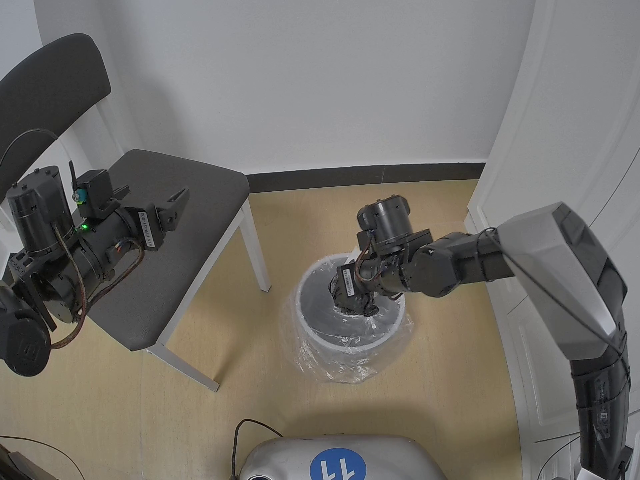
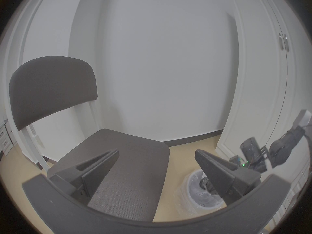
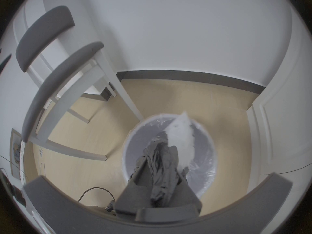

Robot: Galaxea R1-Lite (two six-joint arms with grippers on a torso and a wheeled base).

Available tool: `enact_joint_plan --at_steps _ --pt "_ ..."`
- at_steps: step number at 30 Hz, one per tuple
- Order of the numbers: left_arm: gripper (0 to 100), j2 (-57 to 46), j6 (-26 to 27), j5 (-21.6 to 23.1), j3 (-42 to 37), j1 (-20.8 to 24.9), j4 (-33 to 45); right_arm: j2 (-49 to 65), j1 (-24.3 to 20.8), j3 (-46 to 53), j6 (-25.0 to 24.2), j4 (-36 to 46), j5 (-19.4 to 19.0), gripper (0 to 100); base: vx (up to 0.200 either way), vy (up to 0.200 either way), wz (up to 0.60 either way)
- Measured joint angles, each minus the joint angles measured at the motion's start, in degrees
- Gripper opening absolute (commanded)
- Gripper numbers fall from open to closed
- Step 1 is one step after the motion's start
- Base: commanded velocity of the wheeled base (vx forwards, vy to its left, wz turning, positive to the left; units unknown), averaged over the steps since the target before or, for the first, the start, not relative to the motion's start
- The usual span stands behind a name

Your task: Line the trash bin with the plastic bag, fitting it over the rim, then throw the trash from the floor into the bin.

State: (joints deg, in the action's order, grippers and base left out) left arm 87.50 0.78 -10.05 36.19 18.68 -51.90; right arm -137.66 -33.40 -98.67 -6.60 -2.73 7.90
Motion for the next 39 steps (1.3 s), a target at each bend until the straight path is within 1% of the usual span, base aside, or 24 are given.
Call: enact_joint_plan --at_steps 9,21,24,29,36,39 --pt "100 -0.9 0.0 1.2 0.0 -1.6 0.0 -7.4 0.1 -4.3 -0.1 -0.1 0.2 0 0.000 0.000 0.00" --pt "100 -0.8 0.0 1.4 0.1 -2.2 0.0 -17.6 0.9 -14.2 0.0 1.0 1.2 0 0.000 0.000 0.00" --pt "100 -0.6 0.0 1.4 0.1 -2.3 0.0 -19.5 0.9 -15.2 0.0 3.2 1.2 0 0.000 0.000 0.00" --pt "100 -0.3 0.0 1.4 0.1 -2.3 -0.1 -21.7 0.9 -15.8 0.0 3.4 1.6 0 0.000 0.000 0.00" --pt "100 0.2 0.0 1.4 0.1 -2.2 -0.2 -23.5 1.0 -15.9 -0.3 -2.1 2.1 0 0.000 0.000 0.00" --pt "100 0.3 0.0 1.3 0.1 -2.2 -0.2 -23.7 0.9 -15.9 -0.5 -2.5 2.7 0 0.000 0.000 0.00"
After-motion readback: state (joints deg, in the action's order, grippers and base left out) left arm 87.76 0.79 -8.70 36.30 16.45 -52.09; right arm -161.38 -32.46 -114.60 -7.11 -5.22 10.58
